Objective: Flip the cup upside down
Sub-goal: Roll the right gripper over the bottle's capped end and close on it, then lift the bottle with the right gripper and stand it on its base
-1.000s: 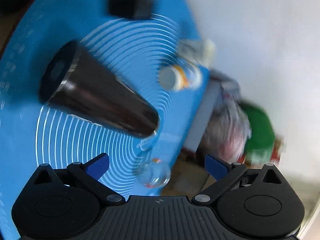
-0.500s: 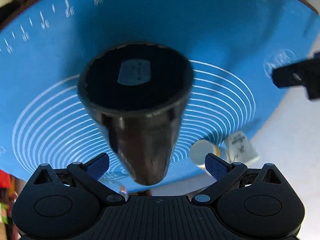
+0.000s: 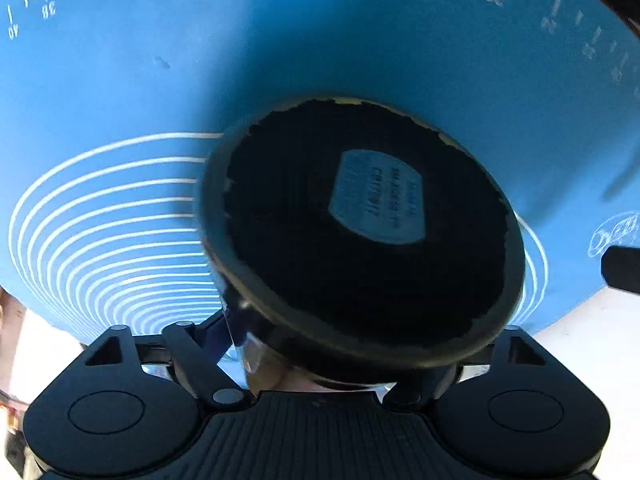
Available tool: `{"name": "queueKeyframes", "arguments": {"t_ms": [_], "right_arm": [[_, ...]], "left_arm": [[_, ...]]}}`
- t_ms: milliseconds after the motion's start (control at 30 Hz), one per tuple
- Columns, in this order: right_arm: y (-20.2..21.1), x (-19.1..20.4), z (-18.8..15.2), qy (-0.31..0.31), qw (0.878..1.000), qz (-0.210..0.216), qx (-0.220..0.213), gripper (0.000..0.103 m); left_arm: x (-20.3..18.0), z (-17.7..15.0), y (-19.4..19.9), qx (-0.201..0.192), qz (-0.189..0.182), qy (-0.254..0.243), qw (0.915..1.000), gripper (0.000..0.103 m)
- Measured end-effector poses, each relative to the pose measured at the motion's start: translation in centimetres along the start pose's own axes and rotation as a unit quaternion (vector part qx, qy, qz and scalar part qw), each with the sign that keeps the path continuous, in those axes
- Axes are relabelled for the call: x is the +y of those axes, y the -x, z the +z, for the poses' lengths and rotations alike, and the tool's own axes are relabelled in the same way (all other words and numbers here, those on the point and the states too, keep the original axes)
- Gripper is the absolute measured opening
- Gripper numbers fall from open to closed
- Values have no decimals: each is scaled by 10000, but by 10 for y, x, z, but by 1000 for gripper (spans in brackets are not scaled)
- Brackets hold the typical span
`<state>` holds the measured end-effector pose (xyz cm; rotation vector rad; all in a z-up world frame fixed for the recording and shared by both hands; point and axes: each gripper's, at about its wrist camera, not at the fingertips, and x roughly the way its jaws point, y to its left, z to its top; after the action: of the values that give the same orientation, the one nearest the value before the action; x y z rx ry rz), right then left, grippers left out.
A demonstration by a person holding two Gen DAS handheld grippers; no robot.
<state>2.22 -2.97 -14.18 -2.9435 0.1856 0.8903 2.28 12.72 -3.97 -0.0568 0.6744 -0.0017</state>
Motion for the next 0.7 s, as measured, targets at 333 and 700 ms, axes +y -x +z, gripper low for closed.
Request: {"name": "queueKeyframes", "arguments": {"t_ms": [333, 700], "right_arm": [[2, -23, -23, -1665, 9833, 534, -500, 65], [17, -30, -107, -5133, 8534, 94, -904, 65]], "left_arm": [[-9, 2, 2, 2, -35, -41, 10000, 95], [-19, 10, 7, -42, -56, -61, 10000, 94]]}}
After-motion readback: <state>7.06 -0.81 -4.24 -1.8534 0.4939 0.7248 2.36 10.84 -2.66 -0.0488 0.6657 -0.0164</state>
